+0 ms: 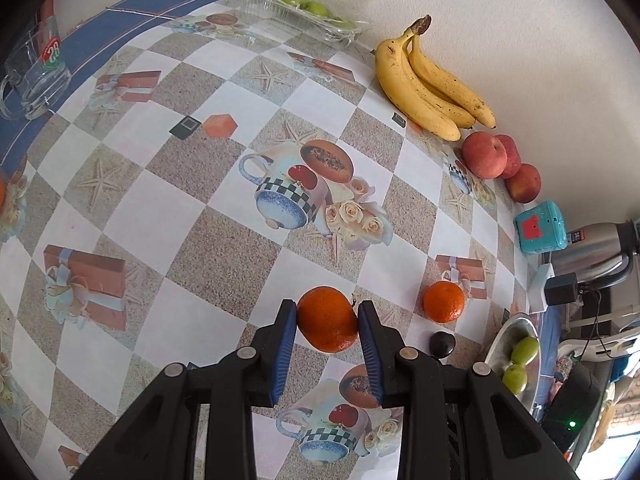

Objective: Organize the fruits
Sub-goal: 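Grasp a dark plum with the right tool while the left tool holds the orange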

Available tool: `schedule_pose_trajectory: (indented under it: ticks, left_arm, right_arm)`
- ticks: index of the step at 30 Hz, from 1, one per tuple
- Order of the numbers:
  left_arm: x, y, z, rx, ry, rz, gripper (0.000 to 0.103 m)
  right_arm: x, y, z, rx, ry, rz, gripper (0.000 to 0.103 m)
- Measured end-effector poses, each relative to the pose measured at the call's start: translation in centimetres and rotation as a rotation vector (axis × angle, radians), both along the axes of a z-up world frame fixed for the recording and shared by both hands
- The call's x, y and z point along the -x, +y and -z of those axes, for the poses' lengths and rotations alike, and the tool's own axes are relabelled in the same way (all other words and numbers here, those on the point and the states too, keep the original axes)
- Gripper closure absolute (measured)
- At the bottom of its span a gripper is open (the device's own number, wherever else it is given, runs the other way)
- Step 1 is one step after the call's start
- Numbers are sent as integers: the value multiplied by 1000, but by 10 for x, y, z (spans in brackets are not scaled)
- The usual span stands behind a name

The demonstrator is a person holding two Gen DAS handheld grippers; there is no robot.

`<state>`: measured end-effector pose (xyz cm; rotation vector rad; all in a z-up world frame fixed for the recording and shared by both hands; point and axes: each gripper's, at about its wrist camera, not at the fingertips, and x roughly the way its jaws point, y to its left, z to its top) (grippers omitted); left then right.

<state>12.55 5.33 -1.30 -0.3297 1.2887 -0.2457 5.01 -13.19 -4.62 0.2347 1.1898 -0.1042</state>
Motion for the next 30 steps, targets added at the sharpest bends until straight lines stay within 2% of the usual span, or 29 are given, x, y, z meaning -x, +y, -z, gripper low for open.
schedule_pose_trajectory:
  ticks: [2, 6, 15, 30]
  left_arm:
    - [0, 0, 0, -1, -1, 0, 69]
    - [-1, 0, 0, -2, -2, -2, 69]
    - [-2, 2, -4, -6, -14, -14, 69]
    - [-2, 2, -32, 4, -96, -21, 69]
  right_arm:
    - [0, 1, 2, 3, 7, 0, 63]
    - [-1, 2, 2, 8, 8, -4, 74]
    - [0, 2, -2, -11, -4, -1, 74]
    - [13, 2, -66, -11, -175, 12, 74]
